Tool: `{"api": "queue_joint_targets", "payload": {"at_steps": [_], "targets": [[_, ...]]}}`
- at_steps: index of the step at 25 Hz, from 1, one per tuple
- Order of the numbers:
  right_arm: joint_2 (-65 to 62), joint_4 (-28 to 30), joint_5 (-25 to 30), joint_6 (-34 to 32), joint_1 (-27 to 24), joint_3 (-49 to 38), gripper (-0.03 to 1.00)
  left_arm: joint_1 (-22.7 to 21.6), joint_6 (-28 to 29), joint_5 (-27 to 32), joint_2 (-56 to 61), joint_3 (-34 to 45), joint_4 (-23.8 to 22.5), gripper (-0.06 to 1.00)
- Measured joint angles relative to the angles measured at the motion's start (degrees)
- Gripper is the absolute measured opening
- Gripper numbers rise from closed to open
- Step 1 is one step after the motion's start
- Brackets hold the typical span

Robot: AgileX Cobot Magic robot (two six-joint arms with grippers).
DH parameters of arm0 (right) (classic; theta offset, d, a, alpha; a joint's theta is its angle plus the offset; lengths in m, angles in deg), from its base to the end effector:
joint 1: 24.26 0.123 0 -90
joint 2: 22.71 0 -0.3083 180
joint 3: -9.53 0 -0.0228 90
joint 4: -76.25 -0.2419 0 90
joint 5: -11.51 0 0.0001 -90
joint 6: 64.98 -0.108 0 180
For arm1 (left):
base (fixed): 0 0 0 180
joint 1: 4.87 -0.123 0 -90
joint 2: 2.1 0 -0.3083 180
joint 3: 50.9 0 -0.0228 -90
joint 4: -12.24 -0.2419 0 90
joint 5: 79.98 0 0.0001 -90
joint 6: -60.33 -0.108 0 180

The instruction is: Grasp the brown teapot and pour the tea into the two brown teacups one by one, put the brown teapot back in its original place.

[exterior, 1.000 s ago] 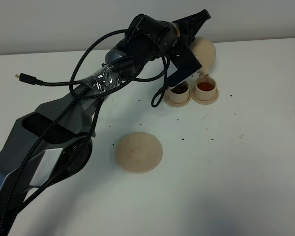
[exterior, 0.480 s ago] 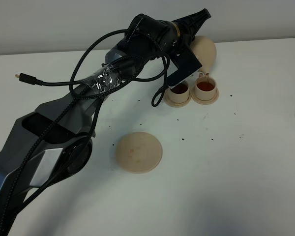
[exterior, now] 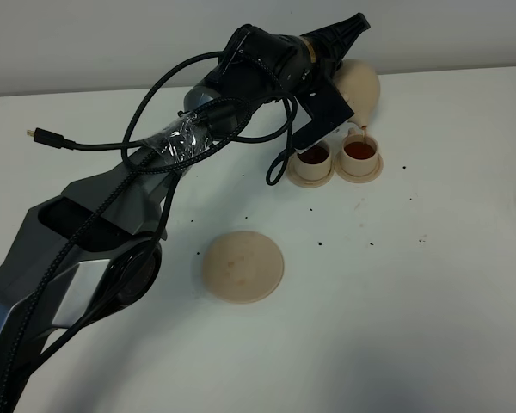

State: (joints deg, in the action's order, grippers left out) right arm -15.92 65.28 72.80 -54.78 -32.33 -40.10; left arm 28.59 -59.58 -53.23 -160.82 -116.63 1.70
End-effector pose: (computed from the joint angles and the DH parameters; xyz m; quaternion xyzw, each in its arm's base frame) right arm -0.0199 0.0210 0.2634 -0.0199 0.8517 0.0126 0.5235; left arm 0.5253 -0.3365 0.1922 0.8496 0.1495 0.3984 0.3115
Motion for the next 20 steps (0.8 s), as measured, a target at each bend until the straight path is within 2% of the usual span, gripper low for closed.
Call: {"api": "queue_joint_targets", "payload": {"at_steps": [20], "targets": [[0.0, 0.0, 0.0, 0.1, 0.0, 0.0, 0.31, 0.0, 0.0, 0.0, 0.0, 0.0, 0.1, 0.15]]}}
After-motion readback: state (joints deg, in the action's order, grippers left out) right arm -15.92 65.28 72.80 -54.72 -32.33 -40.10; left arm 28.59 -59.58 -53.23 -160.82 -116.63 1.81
